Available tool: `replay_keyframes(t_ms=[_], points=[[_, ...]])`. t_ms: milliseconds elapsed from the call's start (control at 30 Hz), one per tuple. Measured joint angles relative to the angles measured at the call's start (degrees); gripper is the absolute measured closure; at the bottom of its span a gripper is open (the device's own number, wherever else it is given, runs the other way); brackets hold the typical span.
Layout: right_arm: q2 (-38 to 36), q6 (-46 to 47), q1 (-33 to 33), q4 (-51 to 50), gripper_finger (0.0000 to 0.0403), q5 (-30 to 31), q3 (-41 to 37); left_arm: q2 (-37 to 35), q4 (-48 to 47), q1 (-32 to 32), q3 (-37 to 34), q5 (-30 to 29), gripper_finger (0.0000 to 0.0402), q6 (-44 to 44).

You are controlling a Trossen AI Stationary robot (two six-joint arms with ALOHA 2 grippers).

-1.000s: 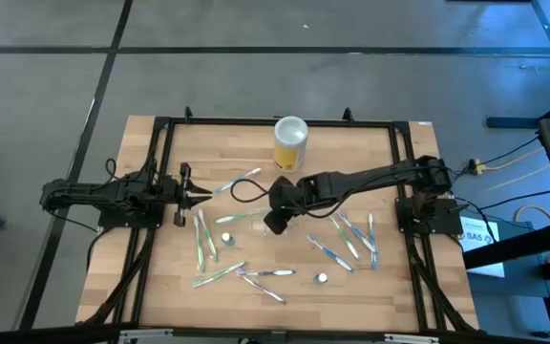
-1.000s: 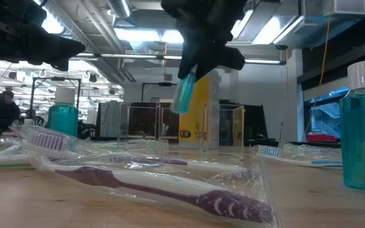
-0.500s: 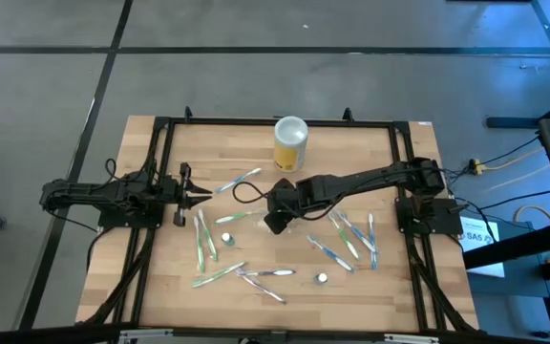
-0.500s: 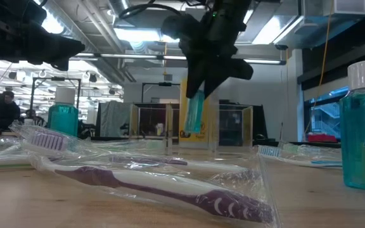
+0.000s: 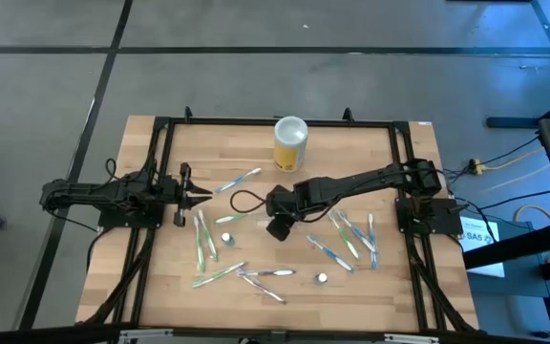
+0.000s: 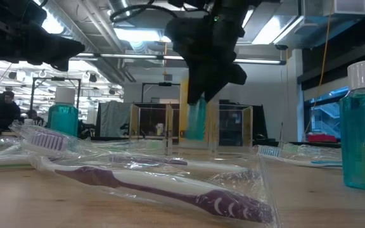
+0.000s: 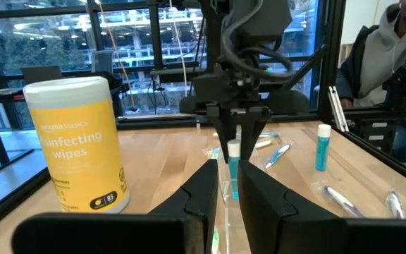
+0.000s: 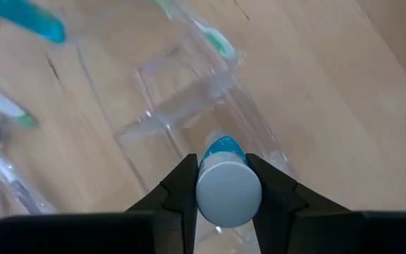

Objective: Pick & Place toothbrushing station
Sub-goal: Put the blue mouthwash into the transparent organizer

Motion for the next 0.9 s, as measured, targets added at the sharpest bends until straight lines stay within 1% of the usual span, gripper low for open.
replay_keyframes(t_ms=[267, 500, 733, 900], points=[[0.2, -8.7, 0.0, -0.1, 0.0307, 0.0, 0.1, 0.0, 0.0, 0.0, 0.0, 0.0, 0.0348, 0.0], [0.3, -19.4, -0.1, 0.0, 0.0307, 0.0, 0.1, 0.0, 0.0, 0.0, 0.0, 0.0, 0.0349, 0.0], [2.8, -21.7, -0.6, 0.4, 0.0307, -0.9, 0.1, 0.0, 0.0, 0.0, 0.0, 0.0, 0.035, 0.0], [3.0, -22.1, -0.9, 0.9, 0.0307, -0.9, 0.2, 0.0, 0.0, 0.0, 0.0, 0.0, 0.0349, 0.0]])
